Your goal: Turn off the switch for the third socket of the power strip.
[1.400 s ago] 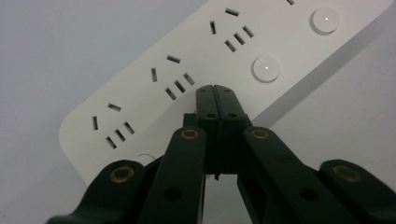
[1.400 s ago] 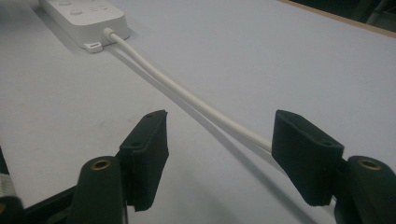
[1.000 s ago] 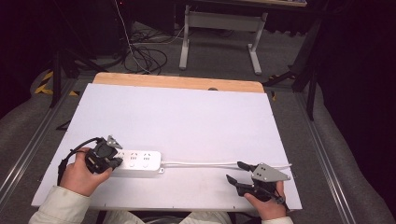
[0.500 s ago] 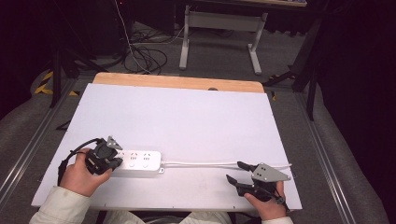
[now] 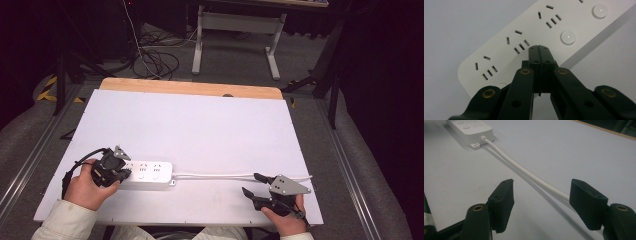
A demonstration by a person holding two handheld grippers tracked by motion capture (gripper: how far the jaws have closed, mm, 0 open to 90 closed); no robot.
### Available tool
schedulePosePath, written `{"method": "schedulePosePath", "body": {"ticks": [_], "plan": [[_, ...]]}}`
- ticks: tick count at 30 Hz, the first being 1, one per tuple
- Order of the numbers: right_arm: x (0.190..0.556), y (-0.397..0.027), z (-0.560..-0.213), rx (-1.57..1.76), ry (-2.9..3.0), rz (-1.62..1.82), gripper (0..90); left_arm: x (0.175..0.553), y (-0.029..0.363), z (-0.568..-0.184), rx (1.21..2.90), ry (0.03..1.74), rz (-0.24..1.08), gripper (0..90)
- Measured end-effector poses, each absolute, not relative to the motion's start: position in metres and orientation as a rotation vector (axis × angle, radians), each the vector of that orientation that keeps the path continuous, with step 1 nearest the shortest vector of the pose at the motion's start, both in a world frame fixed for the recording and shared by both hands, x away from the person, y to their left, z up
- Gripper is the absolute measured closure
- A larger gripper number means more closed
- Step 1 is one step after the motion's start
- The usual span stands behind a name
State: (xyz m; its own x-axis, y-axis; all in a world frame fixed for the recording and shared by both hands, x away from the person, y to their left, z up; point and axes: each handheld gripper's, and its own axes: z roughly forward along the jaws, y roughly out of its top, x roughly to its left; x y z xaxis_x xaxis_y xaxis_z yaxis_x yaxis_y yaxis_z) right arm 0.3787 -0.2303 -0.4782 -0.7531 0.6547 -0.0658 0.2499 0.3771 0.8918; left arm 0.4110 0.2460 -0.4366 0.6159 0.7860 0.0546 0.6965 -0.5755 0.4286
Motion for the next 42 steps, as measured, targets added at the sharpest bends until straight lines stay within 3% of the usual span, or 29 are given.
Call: {"method": "schedulePosePath", "body": {"ticks": [6, 18, 39, 42], "plan": [[0.379, -0.23, -0.478, 0.779, 2.233, 1.338, 36.3, 0.411, 0.245, -0.439, 2.48, 1.189, 0.399, 90.0], [0.38, -0.231, -0.479, 0.784, 2.233, 1.34, 36.3, 0.407, 0.254, -0.425, 2.367, 1.161, 0.38, 90.0], [0.38, -0.231, -0.479, 0.782, 2.234, 1.336, 36.3, 0.394, 0.251, -0.404, 2.354, 1.066, 0.407, 87.8], [0.38, -0.231, -0.479, 0.785, 2.233, 1.338, 36.3, 0.392, 0.252, -0.402, 2.336, 1.052, 0.409, 83.1]]}}
